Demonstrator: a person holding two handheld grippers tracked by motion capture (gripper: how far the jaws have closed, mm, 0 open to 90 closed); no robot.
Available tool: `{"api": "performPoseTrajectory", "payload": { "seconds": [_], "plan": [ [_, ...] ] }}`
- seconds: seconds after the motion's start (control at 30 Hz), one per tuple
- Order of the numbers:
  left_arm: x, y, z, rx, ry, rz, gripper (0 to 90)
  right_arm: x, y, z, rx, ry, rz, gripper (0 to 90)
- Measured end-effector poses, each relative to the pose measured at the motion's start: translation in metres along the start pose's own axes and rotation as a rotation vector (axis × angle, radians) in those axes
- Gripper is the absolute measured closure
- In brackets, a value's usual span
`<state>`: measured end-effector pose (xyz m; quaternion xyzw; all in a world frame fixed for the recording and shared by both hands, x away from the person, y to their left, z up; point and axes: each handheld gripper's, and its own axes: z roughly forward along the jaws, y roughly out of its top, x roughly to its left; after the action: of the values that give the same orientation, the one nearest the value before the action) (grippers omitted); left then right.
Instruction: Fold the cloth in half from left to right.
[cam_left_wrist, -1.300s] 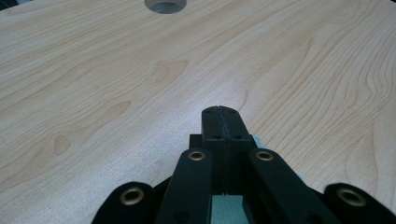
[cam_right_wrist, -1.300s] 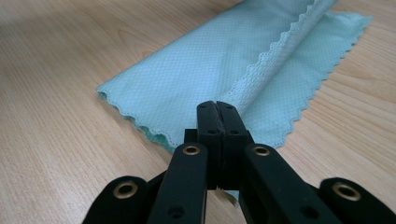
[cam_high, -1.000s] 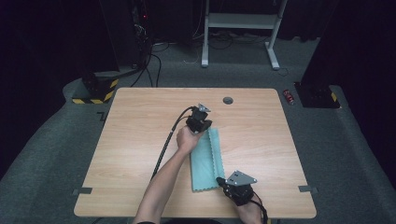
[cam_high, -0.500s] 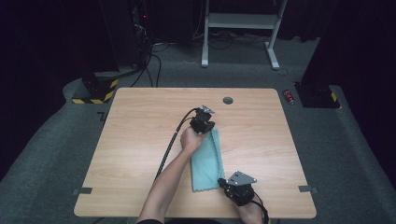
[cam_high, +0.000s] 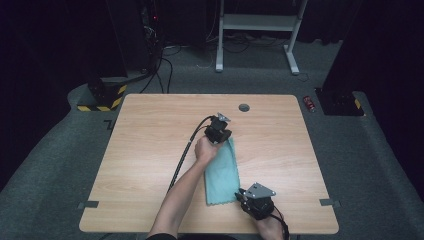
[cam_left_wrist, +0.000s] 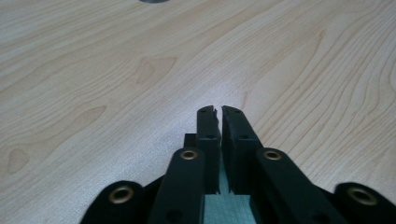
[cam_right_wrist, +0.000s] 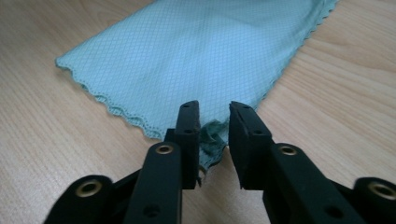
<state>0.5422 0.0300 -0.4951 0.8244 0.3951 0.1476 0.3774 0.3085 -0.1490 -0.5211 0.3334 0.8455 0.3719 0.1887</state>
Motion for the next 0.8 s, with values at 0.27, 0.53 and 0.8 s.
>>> {"api": "performPoseTrajectory", "payload": {
  "seconds": [0.27, 0.53, 0.8],
  "plan": [
    [0.004, 0.004, -0.025, -0.050, 0.016, -0.010, 65.3, -0.011, 0.013, -0.004, -0.041, 0.005, 0.018, 71.1],
    [0.020, -0.029, -0.055, -0.043, 0.040, -0.008, 60.5, -0.022, 0.036, 0.019, 0.000, 0.052, -0.015, 67.5],
    [0.025, -0.063, -0.068, -0.028, 0.060, -0.038, 58.6, -0.023, 0.038, 0.037, 0.021, 0.117, -0.004, 71.2]
  ]
}}
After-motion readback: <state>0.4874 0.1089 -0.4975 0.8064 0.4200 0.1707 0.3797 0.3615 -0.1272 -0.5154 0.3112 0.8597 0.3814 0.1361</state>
